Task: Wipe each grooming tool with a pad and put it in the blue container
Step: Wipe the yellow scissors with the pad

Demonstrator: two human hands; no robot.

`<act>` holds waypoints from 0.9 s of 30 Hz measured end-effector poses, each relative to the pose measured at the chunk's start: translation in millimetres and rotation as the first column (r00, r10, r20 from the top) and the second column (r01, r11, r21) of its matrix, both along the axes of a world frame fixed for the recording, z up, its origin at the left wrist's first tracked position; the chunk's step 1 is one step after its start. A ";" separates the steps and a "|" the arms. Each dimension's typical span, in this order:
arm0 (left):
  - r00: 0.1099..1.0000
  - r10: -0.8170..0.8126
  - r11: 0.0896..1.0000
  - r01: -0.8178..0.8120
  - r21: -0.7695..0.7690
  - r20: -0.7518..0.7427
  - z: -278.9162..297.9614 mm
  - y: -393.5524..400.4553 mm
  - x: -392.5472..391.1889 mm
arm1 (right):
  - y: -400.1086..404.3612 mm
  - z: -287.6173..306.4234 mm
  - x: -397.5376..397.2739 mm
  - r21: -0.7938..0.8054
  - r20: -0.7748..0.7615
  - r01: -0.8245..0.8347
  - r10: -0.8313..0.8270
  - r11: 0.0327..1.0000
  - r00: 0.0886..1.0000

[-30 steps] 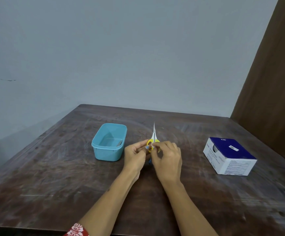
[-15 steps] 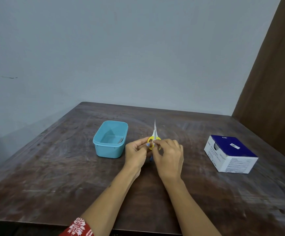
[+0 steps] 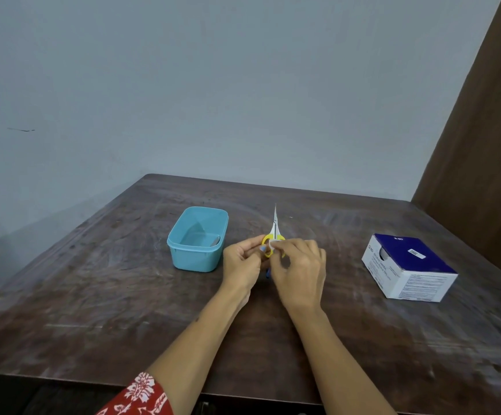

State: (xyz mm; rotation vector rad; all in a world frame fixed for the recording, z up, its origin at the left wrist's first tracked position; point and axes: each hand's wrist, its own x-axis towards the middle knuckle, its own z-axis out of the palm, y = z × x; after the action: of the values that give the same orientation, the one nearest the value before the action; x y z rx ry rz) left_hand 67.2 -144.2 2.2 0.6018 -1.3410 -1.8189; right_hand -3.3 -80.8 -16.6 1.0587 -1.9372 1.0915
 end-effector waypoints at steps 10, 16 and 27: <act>0.999 -0.027 1.000 0.027 -0.001 -0.020 -1.7 0.0 -2.1 | -1.4 -2.7 -4.4 -0.065 0.020 0.097 -0.095 0.993 0.995; 1.000 -0.005 0.998 0.006 -0.059 0.019 -5.2 -1.0 -4.0 | -1.7 -2.0 -4.9 -0.062 -0.013 0.150 -0.151 0.987 0.988; 0.999 0.048 0.996 -0.048 -0.070 -0.003 -7.9 -2.5 -6.5 | -1.5 -1.8 -4.4 -0.092 0.158 0.236 -0.219 0.967 0.963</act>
State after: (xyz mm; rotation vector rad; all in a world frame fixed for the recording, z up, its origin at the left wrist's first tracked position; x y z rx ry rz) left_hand 60.7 -146.8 -5.8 0.5911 -1.3722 -1.7264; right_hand -7.7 -82.3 -18.4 0.6923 -2.0296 1.1571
